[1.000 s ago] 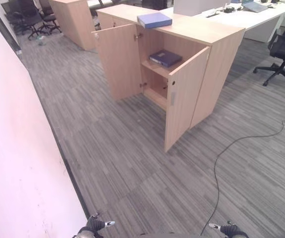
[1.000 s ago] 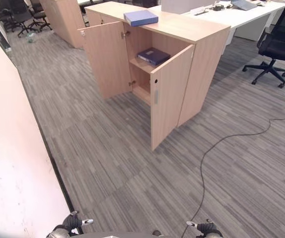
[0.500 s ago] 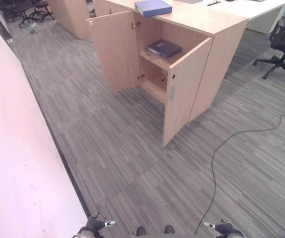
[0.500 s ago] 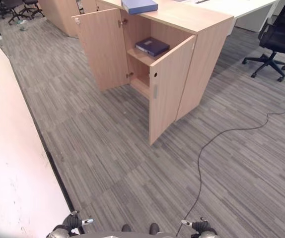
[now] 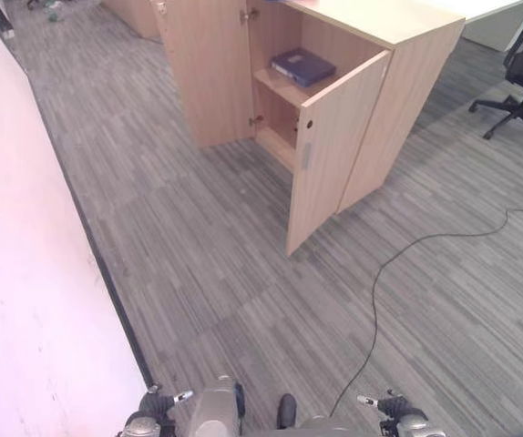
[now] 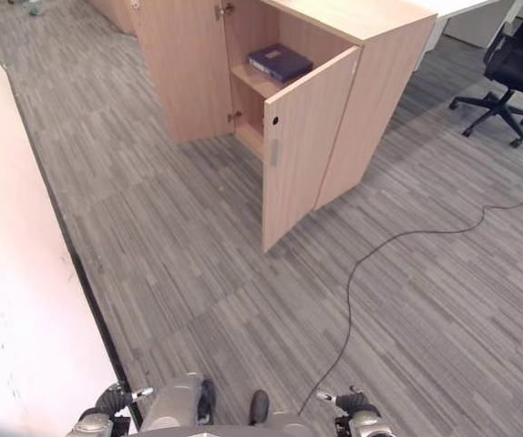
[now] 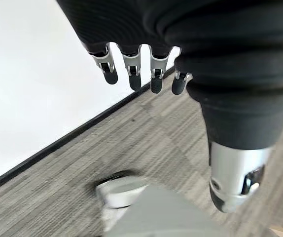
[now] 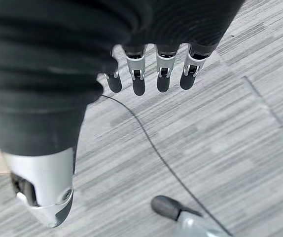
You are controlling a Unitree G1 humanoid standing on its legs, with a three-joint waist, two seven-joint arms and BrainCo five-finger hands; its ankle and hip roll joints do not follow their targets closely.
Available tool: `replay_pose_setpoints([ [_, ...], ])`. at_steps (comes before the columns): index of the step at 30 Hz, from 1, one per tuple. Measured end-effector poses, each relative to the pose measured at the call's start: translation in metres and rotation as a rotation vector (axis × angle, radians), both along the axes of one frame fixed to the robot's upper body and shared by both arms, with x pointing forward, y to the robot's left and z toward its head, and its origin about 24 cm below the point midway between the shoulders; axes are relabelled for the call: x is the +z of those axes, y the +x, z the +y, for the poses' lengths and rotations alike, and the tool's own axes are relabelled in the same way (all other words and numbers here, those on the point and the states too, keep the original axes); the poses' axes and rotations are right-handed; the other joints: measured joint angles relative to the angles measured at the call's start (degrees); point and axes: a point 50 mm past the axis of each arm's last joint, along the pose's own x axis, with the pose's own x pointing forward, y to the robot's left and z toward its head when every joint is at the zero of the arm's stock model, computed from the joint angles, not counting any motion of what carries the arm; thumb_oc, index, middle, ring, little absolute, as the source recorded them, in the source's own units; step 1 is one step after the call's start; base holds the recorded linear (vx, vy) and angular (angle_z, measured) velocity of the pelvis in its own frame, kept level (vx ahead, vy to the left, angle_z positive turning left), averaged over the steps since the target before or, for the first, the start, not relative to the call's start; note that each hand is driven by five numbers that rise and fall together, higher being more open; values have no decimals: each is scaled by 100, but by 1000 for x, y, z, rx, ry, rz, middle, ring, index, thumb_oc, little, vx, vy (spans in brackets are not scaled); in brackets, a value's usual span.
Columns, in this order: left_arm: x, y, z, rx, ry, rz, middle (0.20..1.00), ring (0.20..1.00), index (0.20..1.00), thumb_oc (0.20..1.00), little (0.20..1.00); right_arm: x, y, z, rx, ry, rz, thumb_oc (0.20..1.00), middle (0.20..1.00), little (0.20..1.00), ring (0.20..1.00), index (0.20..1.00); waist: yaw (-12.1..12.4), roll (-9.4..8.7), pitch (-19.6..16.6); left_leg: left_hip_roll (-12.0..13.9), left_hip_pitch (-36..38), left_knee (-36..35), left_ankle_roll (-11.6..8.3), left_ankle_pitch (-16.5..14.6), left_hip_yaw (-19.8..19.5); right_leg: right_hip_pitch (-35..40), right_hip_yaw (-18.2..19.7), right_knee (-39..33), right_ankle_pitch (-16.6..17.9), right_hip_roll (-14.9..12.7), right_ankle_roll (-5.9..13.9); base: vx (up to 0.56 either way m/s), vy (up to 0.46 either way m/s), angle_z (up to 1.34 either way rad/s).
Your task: Put the empty folder in the office cabinet
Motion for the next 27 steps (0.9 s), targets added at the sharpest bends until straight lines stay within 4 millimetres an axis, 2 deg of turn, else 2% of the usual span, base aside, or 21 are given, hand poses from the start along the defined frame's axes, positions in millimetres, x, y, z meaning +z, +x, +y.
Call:
replay_pose_setpoints([
  [1, -2, -3, -2, 6, -5, 13, 1000, 1000, 1000, 1000, 1000, 2, 5, -3, 2, -10, -13, 1000, 1000, 1000, 1000, 1000, 21, 78, 47, 25, 147, -795, -36, 185, -48, 78, 17, -14, -19, 41, 92, 132, 52, -4],
  [2, -3, -7, -4, 12, -12, 25, 1000, 1000, 1000, 1000, 1000, 4, 7, -7, 1, -21, -19, 1000, 1000, 1000, 1000, 1000, 16, 187, 49, 78, 217, -1222, -53, 318, -77, 139, 6, 7, -39, 116, 131, 206, 85, -10],
  [3, -5, -12, -6, 24, -19, 33, 1000, 1000, 1000, 1000, 1000, 5, 8, -8, 3, -27, -25, 1000, 1000, 1000, 1000, 1000, 39, 298, 46, 118, 209, -1338, -40, 377, -148, 235, 4, 8, -37, 171, 81, 206, 86, -9],
  [5, -6, -19, -6, 38, -22, 49, 1000, 1000, 1000, 1000, 1000, 6, 11, -9, 3, -34, -32, 1000, 1000, 1000, 1000, 1000, 74, 409, 2, 119, 222, -1597, -76, 531, -140, 389, 42, 4, -249, 227, 231, 181, 87, -9],
  [6, -6, -19, -6, 41, -21, 48, 1000, 1000, 1000, 1000, 1000, 6, 10, -9, 2, -36, -29, 1000, 1000, 1000, 1000, 1000, 91, 420, 19, 117, 238, -1577, -59, 569, -133, 497, 44, 6, -231, 223, 131, 240, 126, -16],
  [9, -7, -22, -6, 54, -23, 50, 1000, 1000, 1000, 1000, 1000, 5, 9, -9, 2, -37, -27, 1000, 1000, 1000, 1000, 1000, 145, 423, -4, 77, 308, -1591, -38, 583, 69, 759, 98, 7, -440, 117, 268, 220, 119, -14],
  [11, -7, -22, -5, 76, -24, 46, 1000, 1000, 1000, 1000, 1000, 3, -1, -11, -10, -38, -1, 1000, 1000, 1000, 1000, 1000, 155, 474, -93, 64, 539, -1540, 260, 766, 261, 1069, 99, 8, -650, -10, 539, 311, 205, -6],
  [13, -7, -26, -4, 78, -23, 53, 1000, 1000, 1000, 1000, 1000, 1, -7, -11, -14, -36, 12, 1000, 1000, 1000, 1000, 1000, 168, 443, -162, 28, 655, -1541, 317, 794, 374, 1152, 115, 8, -756, -75, 616, 343, 267, 6],
  [14, -8, -35, -1, 86, -14, 79, 1000, 1000, 1000, 1000, 1000, -6, -32, -8, -27, -27, 90, 1000, 1000, 1000, 1000, 1000, 78, 307, -526, -278, 879, -1591, 565, 1086, 469, 1375, 61, 13, -987, -387, 883, 189, 153, 13],
  [15, -7, -32, 0, 84, -12, 71, 1000, 1000, 1000, 1000, 1000, -9, -39, -3, -31, -13, 117, 1000, 1000, 1000, 1000, 1000, 150, 162, -606, -418, 934, -1574, 668, 961, 574, 1371, 73, 98, -998, -556, 909, 226, 181, 17],
  [16, -7, -30, 0, 81, -10, 61, 1000, 1000, 1000, 1000, 1000, -10, -40, 0, -30, 0, 120, 1000, 1000, 1000, 1000, 1000, 145, 97, -619, -522, 991, -1533, 784, 882, 569, 1362, 6, 240, -975, -655, 948, 302, 251, -4],
  [18, -5, -21, 0, 75, -10, 42, 1000, 1000, 1000, 1000, 1000, -11, -41, 5, -29, 16, 122, 1000, 1000, 1000, 1000, 1000, 159, 43, -647, -671, 1161, -1537, 881, 669, 557, 1367, -72, 533, -887, -824, 1066, 275, 277, 10],
  [19, -5, -18, 0, 74, -9, 38, 1000, 1000, 1000, 1000, 1000, -12, -40, 7, -26, 23, 120, 1000, 1000, 1000, 1000, 1000, 161, 55, -647, -747, 1320, -1540, 889, 540, 555, 1342, -73, 900, -891, -909, 1063, 296, 379, 0],
  [21, -4, -17, 0, 72, -9, 34, 1000, 1000, 1000, 1000, 1000, -11, -36, 7, -21, 28, 105, 1000, 1000, 1000, 1000, 1000, 165, 234, -761, -828, 1593, -1582, 942, 270, 565, 927, -73, 2212, -893, -1103, 1072, 192, 279, -3],
  [22, -4, -17, 1, 73, -7, 35, 1000, 1000, 1000, 1000, 1000, -10, -34, 6, -18, 29, 96, 1000, 1000, 1000, 1000, 1000, 150, 270, -785, -888, 1699, -1579, 998, 190, 553, 605, -80, 3005, -862, -1250, 1122, 135, 210, 7],
  [23, -4, -18, 2, 74, -1, 35, 1000, 1000, 1000, 1000, 1000, -11, -35, 8, -16, 34, 93, 1000, 1000, 1000, 1000, 1000, 152, 294, -812, -1000, 1730, -1524, 971, 116, 515, 331, -96, 3649, -966, -1492, 1242, 195, 300, 18],
  [24, -2, -13, 4, 70, 5, 19, 1000, 1000, 1000, 1000, 1000, -12, -37, 9, -16, 42, 103, 1000, 1000, 1000, 1000, 1000, 162, 234, -901, -1140, 1760, -1532, 1098, -43, 467, 100, -9, 4016, -914, -1696, 1356, 185, 280, 29],
  [25, -1, -8, 4, 55, 11, 12, 1000, 1000, 1000, 1000, 1000, -11, -37, 9, -16, 43, 103, 1000, 1000, 1000, 1000, 1000, 169, 213, -898, -1295, 1866, -1530, 1263, -74, 416, -111, -4, 4530, -626, -1902, 1521, 175, 250, 43],
  [26, -1, -6, 3, 41, 11, 10, 1000, 1000, 1000, 1000, 1000, -11, -37, 7, -17, 38, 104, 1000, 1000, 1000, 1000, 1000, 160, 240, -889, -1411, 1992, -1524, 1364, -124, 298, -218, -13, 4925, -258, -2029, 1527, 177, 212, 53],
  [27, -1, -4, 1, 25, 11, 11, 1000, 1000, 1000, 1000, 1000, -11, -37, 6, -17, 35, 105, 1000, 1000, 1000, 1000, 1000, 144, 298, -865, -1455, 2101, -1533, 1420, -164, 184, -306, 10, 5185, 109, -2031, 1498, 181, 164, 59],
])
